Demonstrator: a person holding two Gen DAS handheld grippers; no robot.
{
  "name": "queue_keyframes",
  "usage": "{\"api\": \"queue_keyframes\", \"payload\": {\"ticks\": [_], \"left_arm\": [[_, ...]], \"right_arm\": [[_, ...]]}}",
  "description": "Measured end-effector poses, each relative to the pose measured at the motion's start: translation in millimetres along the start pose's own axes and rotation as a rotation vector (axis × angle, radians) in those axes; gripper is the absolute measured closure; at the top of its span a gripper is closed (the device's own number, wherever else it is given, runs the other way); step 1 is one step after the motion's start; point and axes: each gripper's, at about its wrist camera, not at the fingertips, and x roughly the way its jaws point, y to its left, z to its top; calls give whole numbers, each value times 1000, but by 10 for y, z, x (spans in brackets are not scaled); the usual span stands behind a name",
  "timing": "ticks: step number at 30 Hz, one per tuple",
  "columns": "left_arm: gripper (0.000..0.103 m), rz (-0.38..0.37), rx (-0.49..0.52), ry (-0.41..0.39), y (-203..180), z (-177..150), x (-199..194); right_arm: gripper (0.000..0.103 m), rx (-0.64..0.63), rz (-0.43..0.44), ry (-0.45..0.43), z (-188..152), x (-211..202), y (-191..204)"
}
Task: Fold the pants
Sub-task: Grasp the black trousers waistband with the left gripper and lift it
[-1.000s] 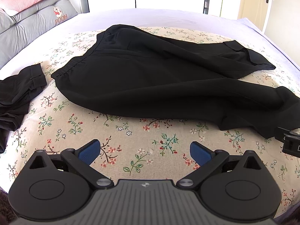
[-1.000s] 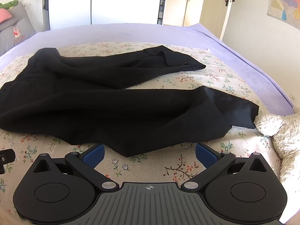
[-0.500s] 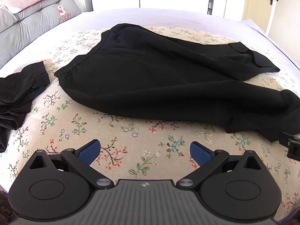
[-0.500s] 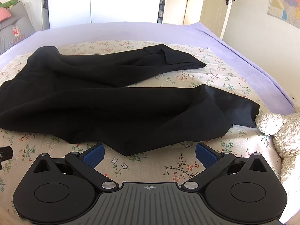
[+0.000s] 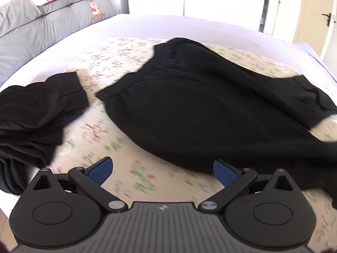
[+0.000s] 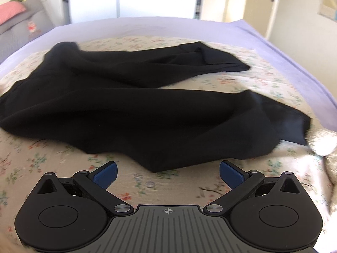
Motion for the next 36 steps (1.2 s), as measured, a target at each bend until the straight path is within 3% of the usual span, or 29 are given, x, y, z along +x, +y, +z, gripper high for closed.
{"api": "queue_keyframes", "payload": {"ticks": [3,7,13,18,23,26,28,31,36], "left_arm": [[0,18,-19,31,185,159,192],[0,15,-94,76,498,344,500],[0,-61,-280,77,977,506,956],[0,-155,-390,46,1267,526,1233],[14,-266,-468,5,1495,545,1336],[29,-315,-522,13,1568,564,1401],[46,-314,-534,17,1574,576,1410],[48,-302,-532,0,1566,585,1285],[48,-198,-354,-100,1375,535,886]], "right_arm": [[0,-16,107,12,113,-6,60],[0,-15,182,8,370,0,194],[0,-46,313,13,893,184,561],[0,-85,414,27,1393,458,1122],[0,-174,415,11,1753,746,1750],[0,-170,438,35,1939,978,2050],[0,-154,453,52,2059,1140,2251],[1,-115,473,82,2215,1382,2533],[1,-71,473,123,2548,1658,3023]]}}
